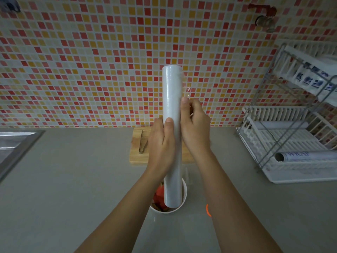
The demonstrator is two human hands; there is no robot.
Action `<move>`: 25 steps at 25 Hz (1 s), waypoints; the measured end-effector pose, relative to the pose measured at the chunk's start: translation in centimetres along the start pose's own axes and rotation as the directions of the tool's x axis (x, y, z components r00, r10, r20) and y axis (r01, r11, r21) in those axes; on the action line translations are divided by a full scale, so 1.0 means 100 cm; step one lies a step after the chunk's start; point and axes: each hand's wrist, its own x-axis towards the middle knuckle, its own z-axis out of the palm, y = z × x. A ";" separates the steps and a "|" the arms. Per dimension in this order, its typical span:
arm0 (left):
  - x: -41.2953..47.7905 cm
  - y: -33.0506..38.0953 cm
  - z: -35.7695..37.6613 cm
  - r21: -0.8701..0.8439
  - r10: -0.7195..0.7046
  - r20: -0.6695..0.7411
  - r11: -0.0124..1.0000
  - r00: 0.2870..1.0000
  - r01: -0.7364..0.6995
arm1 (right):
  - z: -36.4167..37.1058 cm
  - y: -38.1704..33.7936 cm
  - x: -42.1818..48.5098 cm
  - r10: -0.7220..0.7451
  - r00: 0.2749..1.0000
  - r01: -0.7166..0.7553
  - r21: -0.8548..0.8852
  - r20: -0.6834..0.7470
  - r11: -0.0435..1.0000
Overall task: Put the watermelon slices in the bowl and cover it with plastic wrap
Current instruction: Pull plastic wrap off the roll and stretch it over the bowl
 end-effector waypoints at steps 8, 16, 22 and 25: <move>-0.012 -0.002 -0.003 -0.011 0.041 -0.008 0.999 0.999 -0.041 | -0.002 -0.008 0.004 0.110 0.994 -0.105 0.130 -0.028 0.986; -0.018 0.000 -0.003 -0.033 0.013 0.016 0.999 1.000 -0.013 | -0.017 -0.025 0.035 -0.067 0.997 0.071 0.227 -0.022 0.971; -0.017 -0.002 -0.003 -0.027 -0.012 0.002 1.000 1.000 0.012 | -0.021 -0.022 0.042 -0.227 0.974 0.227 0.089 -0.010 0.970; -0.016 -0.002 -0.003 -0.026 -0.011 0.004 1.000 1.000 0.011 | -0.021 -0.023 0.043 -0.247 0.968 0.248 0.005 -0.054 0.969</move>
